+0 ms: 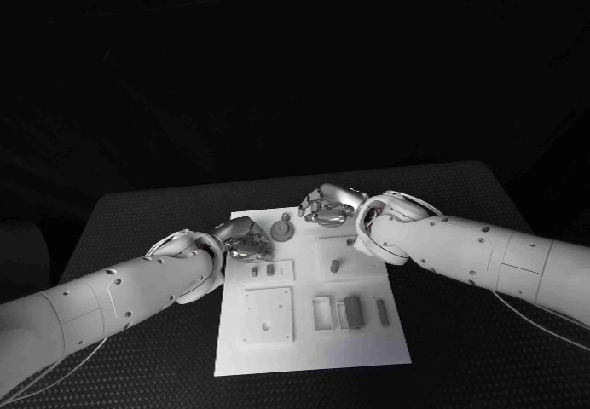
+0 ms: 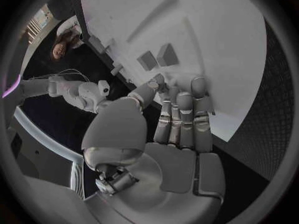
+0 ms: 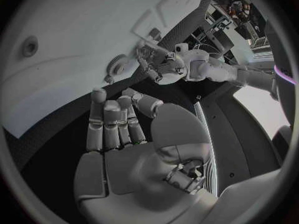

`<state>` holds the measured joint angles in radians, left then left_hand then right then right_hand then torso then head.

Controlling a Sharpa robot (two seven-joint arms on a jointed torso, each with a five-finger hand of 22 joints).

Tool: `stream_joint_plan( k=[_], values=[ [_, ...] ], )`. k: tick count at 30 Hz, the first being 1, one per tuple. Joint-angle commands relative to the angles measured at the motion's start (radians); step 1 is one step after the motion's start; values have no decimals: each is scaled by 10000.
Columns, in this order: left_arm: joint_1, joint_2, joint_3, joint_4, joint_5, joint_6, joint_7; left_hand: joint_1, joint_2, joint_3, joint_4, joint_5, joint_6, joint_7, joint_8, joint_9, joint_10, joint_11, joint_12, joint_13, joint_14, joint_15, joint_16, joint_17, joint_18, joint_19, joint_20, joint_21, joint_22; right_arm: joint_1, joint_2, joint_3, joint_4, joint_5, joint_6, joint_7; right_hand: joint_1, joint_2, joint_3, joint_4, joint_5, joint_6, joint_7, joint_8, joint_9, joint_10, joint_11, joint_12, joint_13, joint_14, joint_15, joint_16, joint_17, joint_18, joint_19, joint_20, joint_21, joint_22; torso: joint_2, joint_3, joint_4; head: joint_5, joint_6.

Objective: Assemble the parts on the task board

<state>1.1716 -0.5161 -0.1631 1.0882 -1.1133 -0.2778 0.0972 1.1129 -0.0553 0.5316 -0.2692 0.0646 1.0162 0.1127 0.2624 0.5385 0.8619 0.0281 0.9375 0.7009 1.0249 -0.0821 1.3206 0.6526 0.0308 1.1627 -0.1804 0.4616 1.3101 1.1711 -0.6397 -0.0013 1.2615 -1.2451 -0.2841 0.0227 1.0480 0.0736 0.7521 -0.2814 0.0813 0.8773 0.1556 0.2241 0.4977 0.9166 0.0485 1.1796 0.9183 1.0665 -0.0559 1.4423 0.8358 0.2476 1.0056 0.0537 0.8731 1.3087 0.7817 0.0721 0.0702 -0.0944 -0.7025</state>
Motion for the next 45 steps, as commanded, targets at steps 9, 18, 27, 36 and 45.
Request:
stream_joint_plan(
  k=[9,18,27,36,45],
  values=[
    [-8,-71,-1,40,-13,-54,15,-62,31,-33,-12,-39,74,-2,39,18,-82,-38,97,-16,-60,-11,105,10,119,-23,-5,106,236,1,-15,4,8,-1,99,63,-119,-22,83,2,-9,20,68,37,-23,34,26,66,-14,81,3,29,-11,142,3,-45,38,179,3,-13,12,-1,-17],
    [-8,-114,-1,60,14,43,23,-64,26,-35,-15,-40,73,-4,40,18,-97,-42,130,-29,-65,-14,137,11,121,-27,-7,133,235,1,-32,4,12,0,127,57,-121,-27,86,0,-9,21,67,39,-28,34,26,67,-16,82,2,30,-12,142,3,-46,39,178,0,-12,9,18,-31],
    [-8,-97,-2,87,21,119,39,-70,18,-41,-17,-48,64,0,36,15,-112,-42,154,-41,-74,-15,159,10,122,-35,-7,152,234,1,-28,4,5,1,138,61,-123,-30,89,-2,-9,21,67,41,-33,35,25,68,-18,83,2,29,-14,142,3,-47,41,178,1,-6,2,20,-48],
    [-9,-112,-3,137,22,172,63,-83,-16,-64,-34,-70,13,23,9,3,-171,-37,178,-82,-97,-12,198,3,127,-53,-10,192,231,1,-28,4,0,4,138,61,-126,-33,92,-2,-10,21,67,43,-38,35,25,69,-21,84,2,29,-15,142,3,-47,42,177,1,-2,1,18,-70],
    [-10,-114,-5,160,39,97,110,-46,-111,-49,-80,-70,-111,110,-51,-28,-289,21,3,-369,-129,38,257,-54,167,-94,21,279,222,1,-21,4,-5,9,136,61,-129,-41,92,-3,-10,20,68,44,-42,35,26,70,-22,84,2,29,-17,142,2,-48,43,177,2,-3,7,14,-85]
  ],
)
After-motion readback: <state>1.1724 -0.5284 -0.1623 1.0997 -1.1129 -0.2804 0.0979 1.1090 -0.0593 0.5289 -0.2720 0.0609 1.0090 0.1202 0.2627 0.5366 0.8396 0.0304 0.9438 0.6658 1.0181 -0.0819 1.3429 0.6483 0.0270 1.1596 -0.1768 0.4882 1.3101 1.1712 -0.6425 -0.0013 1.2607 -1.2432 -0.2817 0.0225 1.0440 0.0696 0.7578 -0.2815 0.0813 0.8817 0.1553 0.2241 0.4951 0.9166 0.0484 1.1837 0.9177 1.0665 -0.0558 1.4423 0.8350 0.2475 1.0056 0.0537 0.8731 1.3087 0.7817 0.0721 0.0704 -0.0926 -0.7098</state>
